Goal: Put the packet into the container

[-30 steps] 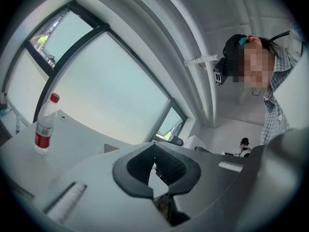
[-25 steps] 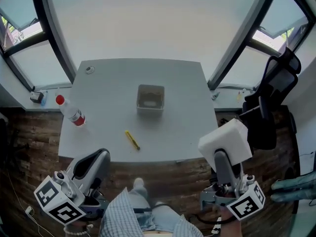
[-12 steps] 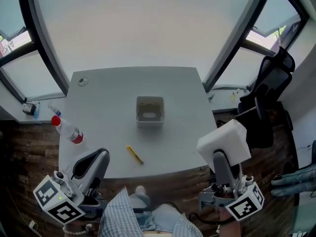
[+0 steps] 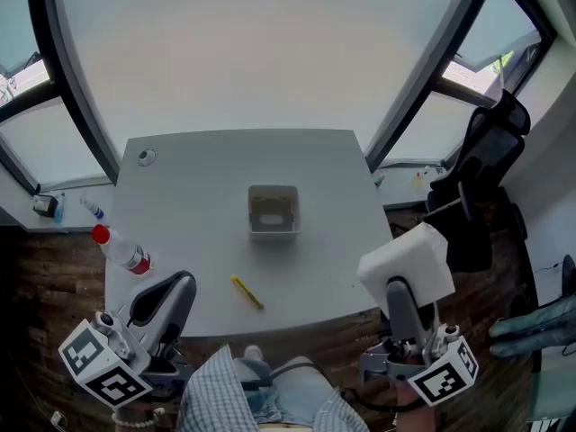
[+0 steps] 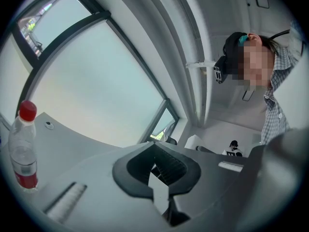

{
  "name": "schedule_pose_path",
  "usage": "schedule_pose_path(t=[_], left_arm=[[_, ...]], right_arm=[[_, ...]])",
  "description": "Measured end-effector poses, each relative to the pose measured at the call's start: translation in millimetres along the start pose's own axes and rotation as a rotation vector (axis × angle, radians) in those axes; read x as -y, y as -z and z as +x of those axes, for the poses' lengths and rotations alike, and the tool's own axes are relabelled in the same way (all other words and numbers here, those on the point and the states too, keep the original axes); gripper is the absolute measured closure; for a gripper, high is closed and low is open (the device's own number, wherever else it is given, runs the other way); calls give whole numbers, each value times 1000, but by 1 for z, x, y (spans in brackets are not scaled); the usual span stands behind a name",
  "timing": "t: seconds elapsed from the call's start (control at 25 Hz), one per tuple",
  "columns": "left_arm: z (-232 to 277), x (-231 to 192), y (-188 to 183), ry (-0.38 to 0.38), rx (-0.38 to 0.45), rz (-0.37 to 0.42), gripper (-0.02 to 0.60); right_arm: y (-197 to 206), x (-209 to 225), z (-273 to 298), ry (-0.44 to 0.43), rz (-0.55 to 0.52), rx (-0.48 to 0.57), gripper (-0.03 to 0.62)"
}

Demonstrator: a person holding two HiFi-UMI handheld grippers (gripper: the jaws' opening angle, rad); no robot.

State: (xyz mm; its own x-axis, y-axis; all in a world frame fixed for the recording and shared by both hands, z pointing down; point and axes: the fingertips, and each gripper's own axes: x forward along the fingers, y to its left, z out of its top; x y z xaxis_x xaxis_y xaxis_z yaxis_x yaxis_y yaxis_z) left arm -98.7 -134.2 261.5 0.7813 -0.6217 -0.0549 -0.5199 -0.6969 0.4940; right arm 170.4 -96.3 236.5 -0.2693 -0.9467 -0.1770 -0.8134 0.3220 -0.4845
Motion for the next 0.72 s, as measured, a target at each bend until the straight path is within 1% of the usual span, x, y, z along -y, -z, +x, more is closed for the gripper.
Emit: schedule_pose_path(t=[0.2, 0.52, 0.72], left_arm=[[0, -1, 0, 9, 3, -13, 578], [2, -11, 1, -39, 28, -15, 578], [5, -10, 0, -58, 22, -7, 578]], right_arm=[[-1, -1, 0, 14, -15, -7, 310], [-1, 5, 13, -7, -33, -40, 310], [-2, 11, 33, -29, -41, -65, 310]])
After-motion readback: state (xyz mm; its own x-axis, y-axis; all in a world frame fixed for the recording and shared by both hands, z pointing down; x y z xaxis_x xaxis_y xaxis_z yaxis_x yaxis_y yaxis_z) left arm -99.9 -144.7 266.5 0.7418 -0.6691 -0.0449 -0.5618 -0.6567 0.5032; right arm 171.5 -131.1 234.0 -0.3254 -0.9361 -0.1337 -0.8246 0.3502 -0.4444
